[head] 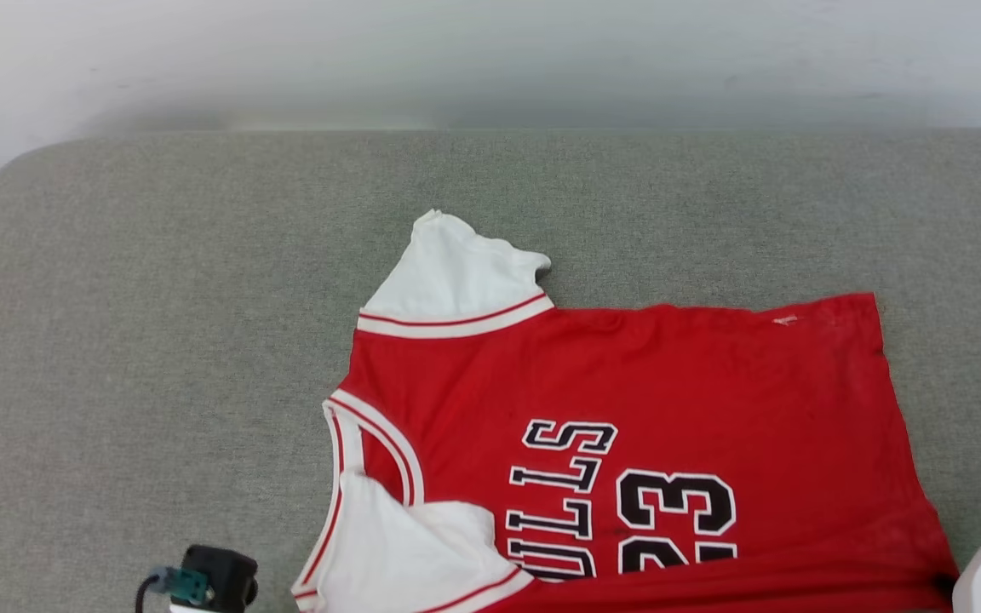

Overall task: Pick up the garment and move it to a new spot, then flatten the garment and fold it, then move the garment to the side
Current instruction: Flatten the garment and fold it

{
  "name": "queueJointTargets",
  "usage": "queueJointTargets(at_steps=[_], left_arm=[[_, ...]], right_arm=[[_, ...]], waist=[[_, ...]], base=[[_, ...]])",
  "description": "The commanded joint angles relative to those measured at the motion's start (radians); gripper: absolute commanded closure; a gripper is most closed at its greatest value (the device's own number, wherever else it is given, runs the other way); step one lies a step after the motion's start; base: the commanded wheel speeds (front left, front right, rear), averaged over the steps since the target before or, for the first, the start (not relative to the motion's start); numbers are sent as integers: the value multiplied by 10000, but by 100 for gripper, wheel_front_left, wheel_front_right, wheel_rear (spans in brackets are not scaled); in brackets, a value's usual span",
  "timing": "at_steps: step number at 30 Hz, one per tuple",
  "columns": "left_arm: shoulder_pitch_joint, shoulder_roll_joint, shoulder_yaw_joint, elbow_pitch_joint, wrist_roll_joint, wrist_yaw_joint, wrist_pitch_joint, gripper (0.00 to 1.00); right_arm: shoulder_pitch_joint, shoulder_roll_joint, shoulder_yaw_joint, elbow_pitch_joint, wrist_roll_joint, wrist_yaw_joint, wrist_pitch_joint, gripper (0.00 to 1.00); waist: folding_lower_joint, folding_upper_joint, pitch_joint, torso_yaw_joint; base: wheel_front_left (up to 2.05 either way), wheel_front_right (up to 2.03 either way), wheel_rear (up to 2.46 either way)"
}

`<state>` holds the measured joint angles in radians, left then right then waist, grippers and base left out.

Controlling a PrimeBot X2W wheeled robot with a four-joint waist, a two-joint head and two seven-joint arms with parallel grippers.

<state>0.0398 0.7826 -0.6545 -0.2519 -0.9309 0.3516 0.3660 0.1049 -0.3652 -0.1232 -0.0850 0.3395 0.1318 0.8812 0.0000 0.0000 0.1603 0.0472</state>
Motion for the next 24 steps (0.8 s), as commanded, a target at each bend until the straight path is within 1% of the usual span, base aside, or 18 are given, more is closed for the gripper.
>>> queueJointTargets(at_steps=[1,3,5,6,7,10,11,12,13,14,18,19,21,24], left_arm=[[195,-145,-241,244,-82,-126,57,100],[173,-202,-303,335,-67,-146,58,100],[0,-418,-450,618,-3,-295,51,100],[0,-418,-450,618,-3,-295,51,100],[-74,-573,-537,824,-14,-412,36,100],[-187,-735,-617,1149,-21,-582,-36,100],[-226,-790,-618,1259,-19,-609,-90,100],[-241,-835,-624,1365,-16,-657,-138,100],[-265,-868,-633,1452,16,-704,-188,54],[-293,-907,-629,1528,67,-697,-282,0],[-396,-1071,-501,1668,122,-784,-678,0],[-456,-1130,-411,1671,184,-820,-910,0],[-582,-1139,-399,1657,427,-1115,-1376,0],[-703,-1261,-76,1861,670,-1252,-2387,0]], right_arm=[[536,250,-239,-70,-50,-19,34,100],[600,293,-232,-61,-63,-19,-4,100],[694,462,-153,147,-126,-19,-143,100],[694,462,-153,147,-126,-19,-143,100],[701,536,-66,317,-146,-18,-272,100],[637,676,59,684,-108,-16,-397,100],[601,706,112,806,-111,-15,-444,91],[537,711,162,879,-170,-15,-584,50],[470,747,141,968,-225,-15,-719,0],[401,800,152,1069,-240,-15,-809,0],[258,818,223,1128,-235,-13,-1218,0],[152,814,169,1080,-218,-13,-1416,0],[58,784,196,959,-158,-13,-1757,0],[-250,958,223,576,147,-13,-2387,0]], waist=[[0,0,-34,1],[0,0,-38,6],[0,0,-74,11],[0,0,-74,11],[0,0,-114,17],[0,0,-181,11],[0,0,-207,10],[0,0,-222,4],[0,0,-233,6],[0,0,-257,8],[0,0,-373,26],[0,0,-413,34],[0,0,-512,42],[0,0,-653,24]], base=[[0,0,0],[0,0,0],[0,0,0],[0,0,0],[0,0,0],[0,0,0],[0,0,0],[0,0,0],[0,0,0],[0,0,0],[0,0,0],[0,0,0],[0,0,0],[0,0,0]])
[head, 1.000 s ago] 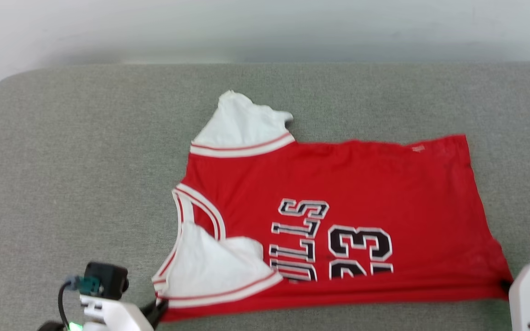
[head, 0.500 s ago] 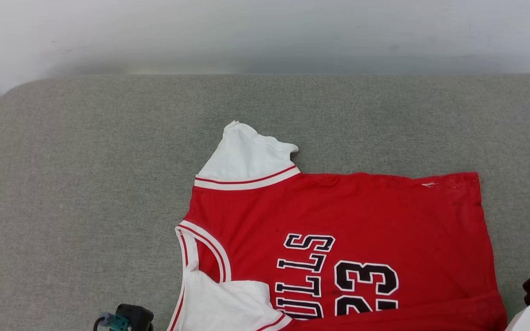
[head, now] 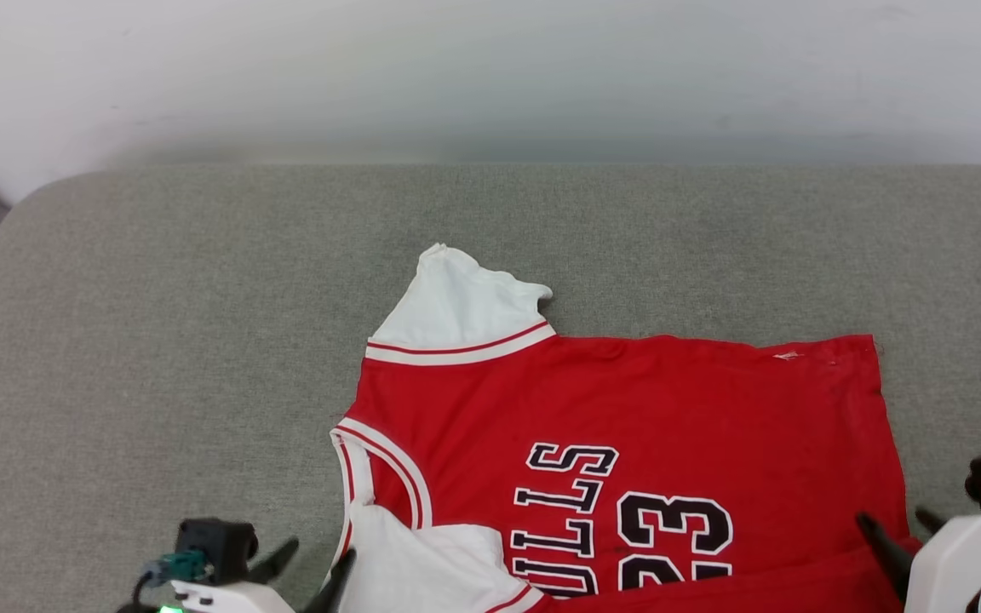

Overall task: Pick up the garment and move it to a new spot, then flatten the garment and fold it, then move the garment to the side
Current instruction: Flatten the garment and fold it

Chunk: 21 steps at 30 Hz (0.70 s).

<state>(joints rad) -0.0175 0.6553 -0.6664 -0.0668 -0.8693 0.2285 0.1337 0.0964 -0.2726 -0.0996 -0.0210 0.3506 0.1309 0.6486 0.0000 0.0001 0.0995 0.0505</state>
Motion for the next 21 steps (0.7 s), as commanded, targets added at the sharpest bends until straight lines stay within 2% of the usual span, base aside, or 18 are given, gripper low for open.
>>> queueJointTargets(at_steps=[1,4,7,10,15,21], left_arm=[[-190,-63,157,61,165,-80,-467,0],[-318,-342,544,137,455,-18,-1687,0],[-432,-545,863,185,721,-162,-2874,0],[-516,-742,1121,186,1012,-219,-3614,0],[-475,-1193,1498,213,1467,-345,-3944,0],[-869,-1450,1806,422,1914,-728,-3998,0]], right_arm=[[-255,39,20,-239,44,-4,-336,0],[-448,73,26,-635,-151,-4,-1317,0],[-607,167,22,-906,-427,-4,-2322,0],[-630,276,15,-1070,-624,-4,-3316,0],[-491,628,-65,-1211,-602,-4,-4916,0],[-413,901,132,-1284,-587,-4,-6111,0]], waist=[[0,-1,-98,-9],[0,-1,-232,6],[0,-1,-319,3],[0,-1,-370,3],[0,-1,-379,13],[0,-1,-223,-178]], base=[[0,0,0],[0,0,0],[0,0,0],[0,0,0],[0,0,0],[0,0,0]])
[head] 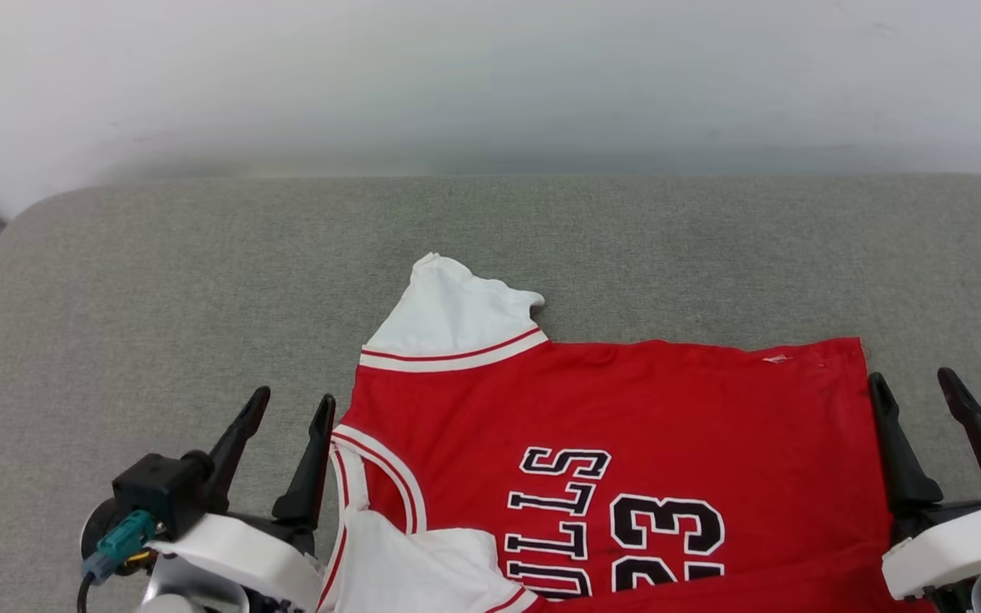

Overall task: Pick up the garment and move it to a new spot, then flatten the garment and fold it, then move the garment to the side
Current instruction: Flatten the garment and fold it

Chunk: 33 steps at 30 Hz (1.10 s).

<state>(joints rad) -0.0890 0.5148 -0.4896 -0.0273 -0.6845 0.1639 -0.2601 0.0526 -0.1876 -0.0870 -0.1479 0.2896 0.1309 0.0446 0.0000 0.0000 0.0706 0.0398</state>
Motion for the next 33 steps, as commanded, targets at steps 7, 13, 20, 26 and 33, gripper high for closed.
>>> queueJointTargets(at_steps=[7,13,20,26,33], left_arm=[[-1673,306,-76,414,373,-843,599,0],[-3967,942,-209,765,109,-1807,2688,0],[-6767,1899,-483,1653,-211,-2624,5716,0],[-8461,2316,-823,2942,-1278,-2843,8733,0],[-9409,2562,-993,4074,-1953,-2230,11634,0]], right_arm=[[-465,267,429,-190,-83,-4,-548,0],[-952,375,624,-393,-191,-4,-569,0],[-1467,618,834,-253,-24,-4,-1052,0],[-1659,779,1068,211,43,-4,-1467,0],[-1900,930,1351,861,114,-4,-1700,0]], waist=[[0,0,922,-636],[0,0,1997,-1238],[0,0,2958,-2076],[0,0,3492,-2737],[0,0,4015,-3349]], base=[[0,0,0],[0,0,0],[0,0,0],[0,0,0],[0,0,0]])
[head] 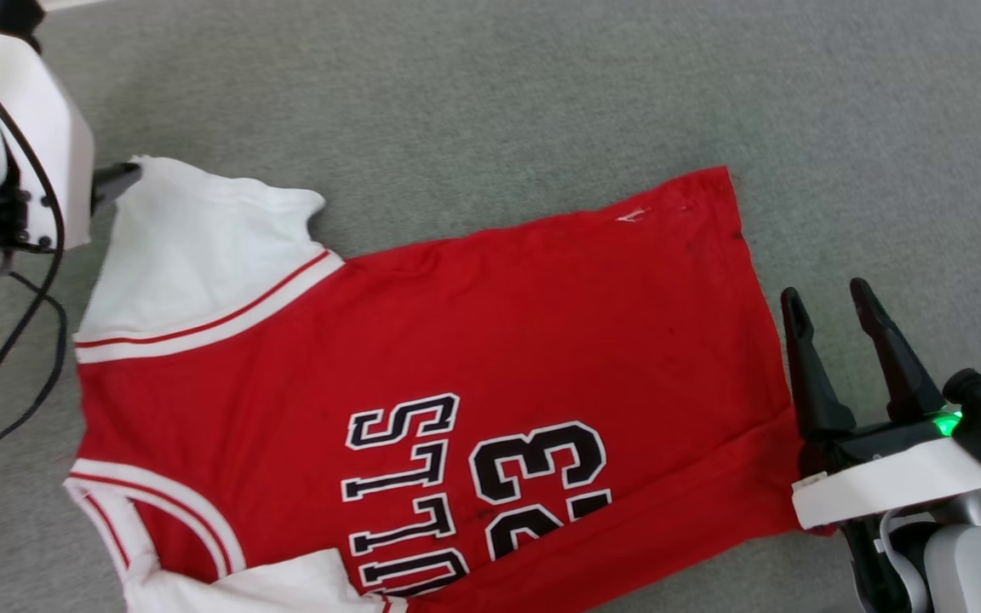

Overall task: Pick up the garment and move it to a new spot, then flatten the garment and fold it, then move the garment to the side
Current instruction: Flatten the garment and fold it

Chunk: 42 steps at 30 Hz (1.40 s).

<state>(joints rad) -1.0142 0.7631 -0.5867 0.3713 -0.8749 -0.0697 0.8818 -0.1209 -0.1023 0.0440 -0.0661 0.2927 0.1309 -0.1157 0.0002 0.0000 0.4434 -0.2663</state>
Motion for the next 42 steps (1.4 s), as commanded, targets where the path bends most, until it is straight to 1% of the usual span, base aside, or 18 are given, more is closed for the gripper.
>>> queueJointTargets(at_steps=[1,5,7,11,12,16,19,24,28,31,36,38,39,41,42], left_arm=[[-208,106,-59,145,-66,167,452,0],[-391,263,-74,337,-131,369,1024,0],[-422,364,-120,406,-56,385,1162,0],[-278,359,-382,423,85,543,1438,0],[-40,359,-525,398,-13,511,1720,100],[89,288,-478,325,-65,566,1525,100],[59,167,-307,294,2,589,900,100],[104,-21,-127,161,-72,285,55,100],[226,-171,-71,-169,-36,10,-722,100],[382,-289,-58,-656,-24,-149,-1290,100],[790,-379,-195,-1888,-21,-253,-1807,100],[961,-363,-264,-2457,28,-276,-1960,100],[1074,-358,-286,-2760,32,-262,-2032,100],[1231,-343,-299,-3382,125,-199,-2224,100],[1335,-323,-294,-3673,171,-153,-2323,100]], right_arm=[[-206,86,70,123,80,-4,-159,0],[-348,163,216,331,154,-4,-341,0],[-425,191,267,430,185,-4,-431,0],[-490,226,335,560,187,-4,-525,0],[-476,231,333,607,181,-4,-579,0],[-547,208,280,633,107,-4,-544,0],[-573,113,264,602,40,-4,-443,0],[-587,-209,241,463,-62,-4,-120,0],[-714,-892,338,180,-66,-4,691,0],[-847,-1683,663,-57,159,-4,1989,0],[-1565,-3229,887,-483,759,-4,4924,0],[-2053,-3645,873,-550,1212,-5,6100,0],[-2270,-3918,1025,-613,1451,-4,6711,0],[-2791,-4347,1029,-447,1738,-5,7863,0],[-2995,-4437,1056,-326,1926,-5,8396,0]], waist=[[-2,0,350,-358],[-2,0,619,-620],[-2,0,722,-712],[-2,0,852,-797],[-2,0,900,-793],[-2,0,890,-729],[-2,0,793,-612],[-2,0,411,-307],[-2,0,20,54],[-2,0,-187,370],[-2,0,-307,1055],[-2,0,-294,1327],[-2,0,-286,1445],[-2,0,-234,1715],[-2,0,-202,1836]], base=[[0,0,0],[0,0,0],[0,0,0],[0,0,0],[0,0,0],[0,0,0],[0,0,0],[0,0,0],[0,0,0],[0,0,0],[0,0,0],[0,0,0],[0,0,0],[0,0,0],[0,0,0]])
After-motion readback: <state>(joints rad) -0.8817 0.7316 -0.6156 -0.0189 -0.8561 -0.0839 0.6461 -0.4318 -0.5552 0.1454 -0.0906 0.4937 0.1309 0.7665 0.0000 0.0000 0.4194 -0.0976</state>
